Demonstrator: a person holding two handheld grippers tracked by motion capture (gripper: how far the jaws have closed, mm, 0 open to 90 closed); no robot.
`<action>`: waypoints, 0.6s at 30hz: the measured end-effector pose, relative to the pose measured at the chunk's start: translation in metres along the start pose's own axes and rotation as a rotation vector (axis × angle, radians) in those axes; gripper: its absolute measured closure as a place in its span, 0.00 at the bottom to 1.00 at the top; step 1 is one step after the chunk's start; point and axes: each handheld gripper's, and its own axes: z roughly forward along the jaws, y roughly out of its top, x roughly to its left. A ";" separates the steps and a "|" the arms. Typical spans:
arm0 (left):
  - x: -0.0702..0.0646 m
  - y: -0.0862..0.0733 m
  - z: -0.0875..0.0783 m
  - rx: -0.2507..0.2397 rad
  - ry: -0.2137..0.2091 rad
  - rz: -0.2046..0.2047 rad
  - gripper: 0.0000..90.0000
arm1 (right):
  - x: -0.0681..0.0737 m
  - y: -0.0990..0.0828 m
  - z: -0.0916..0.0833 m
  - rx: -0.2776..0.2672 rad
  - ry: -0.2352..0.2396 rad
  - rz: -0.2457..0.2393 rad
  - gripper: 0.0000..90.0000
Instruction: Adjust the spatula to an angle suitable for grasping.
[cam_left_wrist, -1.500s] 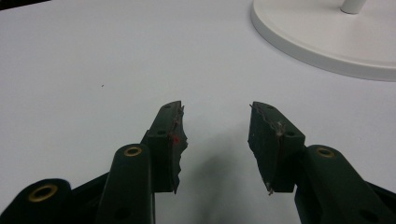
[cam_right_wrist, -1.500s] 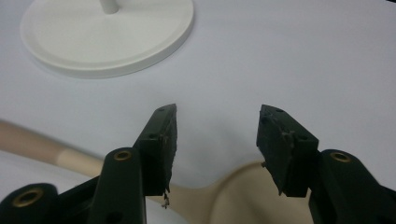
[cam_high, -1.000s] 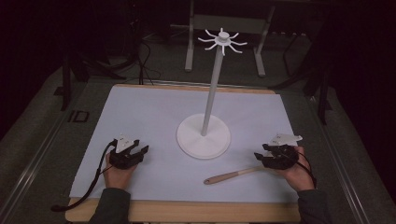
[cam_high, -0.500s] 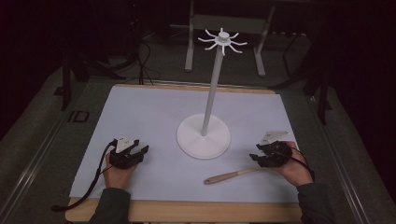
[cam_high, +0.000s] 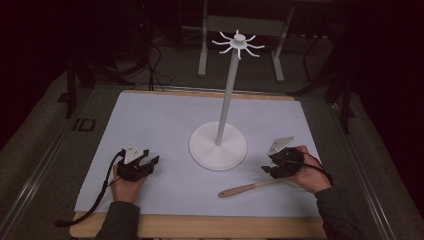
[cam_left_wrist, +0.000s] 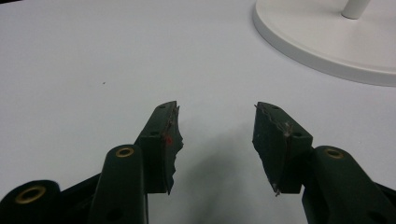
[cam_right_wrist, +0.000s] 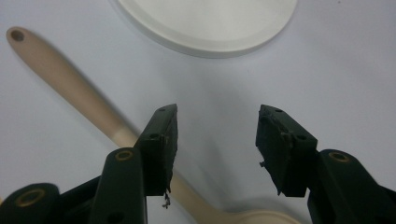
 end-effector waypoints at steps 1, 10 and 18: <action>0.000 0.000 0.000 0.000 0.000 0.000 0.56 | 0.000 0.001 0.000 0.006 0.000 -0.011 0.54; 0.000 0.000 0.000 0.000 0.000 0.000 0.56 | 0.003 0.008 0.005 0.055 0.022 -0.066 0.54; 0.000 0.000 0.000 0.001 -0.001 -0.001 0.56 | 0.006 0.013 0.011 0.088 0.040 -0.097 0.52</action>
